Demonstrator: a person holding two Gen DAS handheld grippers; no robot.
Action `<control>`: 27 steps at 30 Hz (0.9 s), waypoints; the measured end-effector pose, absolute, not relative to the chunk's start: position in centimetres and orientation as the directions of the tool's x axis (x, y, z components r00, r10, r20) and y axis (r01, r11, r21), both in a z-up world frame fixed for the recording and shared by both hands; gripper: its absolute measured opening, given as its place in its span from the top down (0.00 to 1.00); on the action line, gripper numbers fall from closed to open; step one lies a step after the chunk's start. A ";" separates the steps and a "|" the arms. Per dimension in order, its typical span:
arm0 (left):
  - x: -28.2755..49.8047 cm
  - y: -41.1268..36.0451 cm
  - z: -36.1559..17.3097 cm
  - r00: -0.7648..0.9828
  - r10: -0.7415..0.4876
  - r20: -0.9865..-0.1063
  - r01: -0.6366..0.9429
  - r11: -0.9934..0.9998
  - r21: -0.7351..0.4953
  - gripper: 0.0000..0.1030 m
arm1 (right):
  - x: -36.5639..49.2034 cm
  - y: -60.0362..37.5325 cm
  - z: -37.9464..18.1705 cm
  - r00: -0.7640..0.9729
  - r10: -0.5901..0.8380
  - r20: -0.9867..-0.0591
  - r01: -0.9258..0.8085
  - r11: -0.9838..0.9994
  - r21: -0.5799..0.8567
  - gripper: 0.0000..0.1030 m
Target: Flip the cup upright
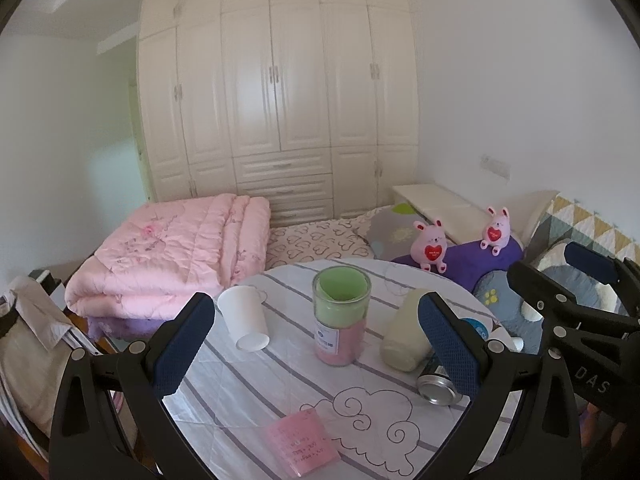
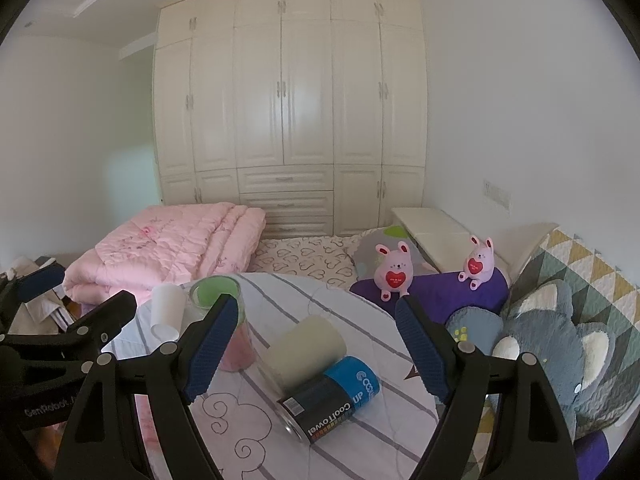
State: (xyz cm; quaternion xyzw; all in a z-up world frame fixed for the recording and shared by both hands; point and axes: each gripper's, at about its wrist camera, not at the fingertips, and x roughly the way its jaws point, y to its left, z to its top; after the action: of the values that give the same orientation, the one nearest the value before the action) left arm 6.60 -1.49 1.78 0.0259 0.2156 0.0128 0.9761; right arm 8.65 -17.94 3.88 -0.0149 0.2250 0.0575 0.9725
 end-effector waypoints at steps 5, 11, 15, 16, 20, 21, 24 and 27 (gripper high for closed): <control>6.8 -1.4 1.7 0.905 0.041 -0.422 -0.015 0.998 0.065 0.00 | 8.8 -17.9 3.6 0.890 0.103 -0.444 -0.117 0.993 -0.004 0.20; 7.1 -1.3 1.6 0.899 0.034 -0.437 -0.010 0.998 0.057 0.00 | 9.0 -18.0 3.4 0.884 0.107 -0.455 -0.119 0.993 0.002 0.20; 7.3 -1.2 1.4 0.893 0.030 -0.450 -0.006 0.998 0.055 0.00 | 9.1 -17.9 3.3 0.880 0.107 -0.463 -0.118 0.993 0.004 0.20; 7.4 -1.2 1.3 0.891 0.029 -0.452 -0.005 0.998 0.055 0.00 | 9.2 -18.0 3.2 0.879 0.107 -0.464 -0.119 0.993 0.004 0.20; 7.6 -1.1 1.1 0.883 0.021 -0.469 0.002 0.999 0.048 0.00 | 9.3 -18.0 3.1 0.874 0.104 -0.474 -0.116 0.993 0.004 0.20; 7.7 -1.2 1.0 0.877 0.015 -0.480 0.007 0.999 0.045 0.00 | 9.4 -17.9 3.1 0.873 0.103 -0.477 -0.116 0.993 0.002 0.20; 8.2 -1.1 0.7 0.853 0.009 -0.522 0.012 0.999 0.036 0.00 | 9.7 -18.0 2.9 0.862 0.101 -0.497 -0.117 0.993 0.000 0.20; 8.5 -1.1 0.2 0.840 0.014 -0.542 0.011 0.999 0.043 0.00 | 10.3 -18.1 2.4 0.838 0.114 -0.533 -0.124 0.992 0.017 0.20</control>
State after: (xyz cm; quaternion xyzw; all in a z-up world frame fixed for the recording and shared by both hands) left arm 8.53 -1.11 0.19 0.0224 0.2829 0.0007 0.9589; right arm 10.28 -18.14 2.36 -0.0093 0.2776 0.0619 0.9587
